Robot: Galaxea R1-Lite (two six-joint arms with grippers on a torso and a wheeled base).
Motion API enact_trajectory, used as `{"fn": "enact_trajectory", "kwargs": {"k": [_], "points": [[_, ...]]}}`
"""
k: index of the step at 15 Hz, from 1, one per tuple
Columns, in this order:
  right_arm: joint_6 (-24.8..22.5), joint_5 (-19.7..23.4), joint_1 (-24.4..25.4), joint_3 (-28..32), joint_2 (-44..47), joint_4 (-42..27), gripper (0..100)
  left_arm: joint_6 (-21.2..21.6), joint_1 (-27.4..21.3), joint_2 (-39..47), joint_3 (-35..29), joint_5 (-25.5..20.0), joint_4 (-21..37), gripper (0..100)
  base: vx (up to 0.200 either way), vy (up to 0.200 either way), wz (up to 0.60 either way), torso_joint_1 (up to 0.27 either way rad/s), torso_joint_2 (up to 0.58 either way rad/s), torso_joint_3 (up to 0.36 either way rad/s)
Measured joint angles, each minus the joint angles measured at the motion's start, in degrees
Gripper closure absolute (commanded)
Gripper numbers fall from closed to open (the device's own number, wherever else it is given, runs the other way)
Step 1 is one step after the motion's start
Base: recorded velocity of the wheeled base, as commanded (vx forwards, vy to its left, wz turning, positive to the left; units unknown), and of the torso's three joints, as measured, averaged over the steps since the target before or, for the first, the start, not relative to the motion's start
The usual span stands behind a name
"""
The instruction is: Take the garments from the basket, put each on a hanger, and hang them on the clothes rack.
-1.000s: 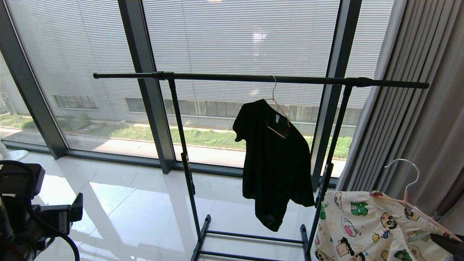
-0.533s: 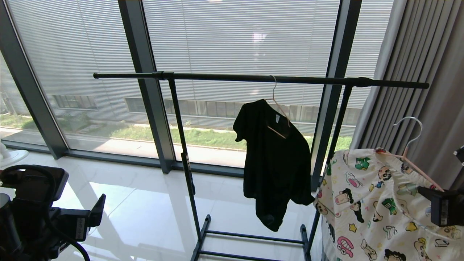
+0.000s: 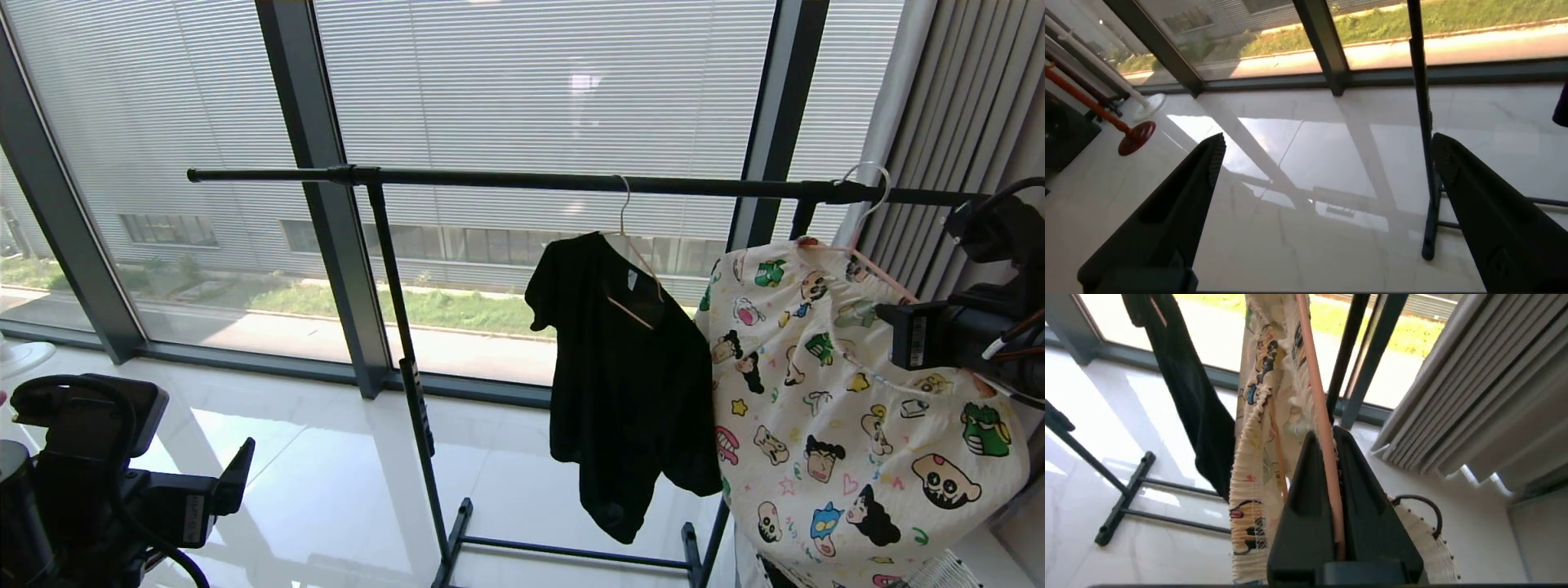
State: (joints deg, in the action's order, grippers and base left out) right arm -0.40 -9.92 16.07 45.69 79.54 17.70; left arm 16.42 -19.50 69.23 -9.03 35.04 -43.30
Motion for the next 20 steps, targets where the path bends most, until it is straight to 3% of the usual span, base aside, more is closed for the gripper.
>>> {"fn": "enact_trajectory", "kwargs": {"k": [10,20], "points": [[-1.43,0.00,0.00,2.82,3.52,-0.16,100,-0.06,-0.28,0.11,0.00,-0.17,0.00,0,0.200,0.000,0.00,0.002,0.00,0.002],[-2.85,-0.15,-0.06,4.72,7.61,-0.07,100,0.02,-0.28,0.11,0.90,-0.17,0.00,0,0.000,0.000,0.00,0.000,0.00,0.000]]}}
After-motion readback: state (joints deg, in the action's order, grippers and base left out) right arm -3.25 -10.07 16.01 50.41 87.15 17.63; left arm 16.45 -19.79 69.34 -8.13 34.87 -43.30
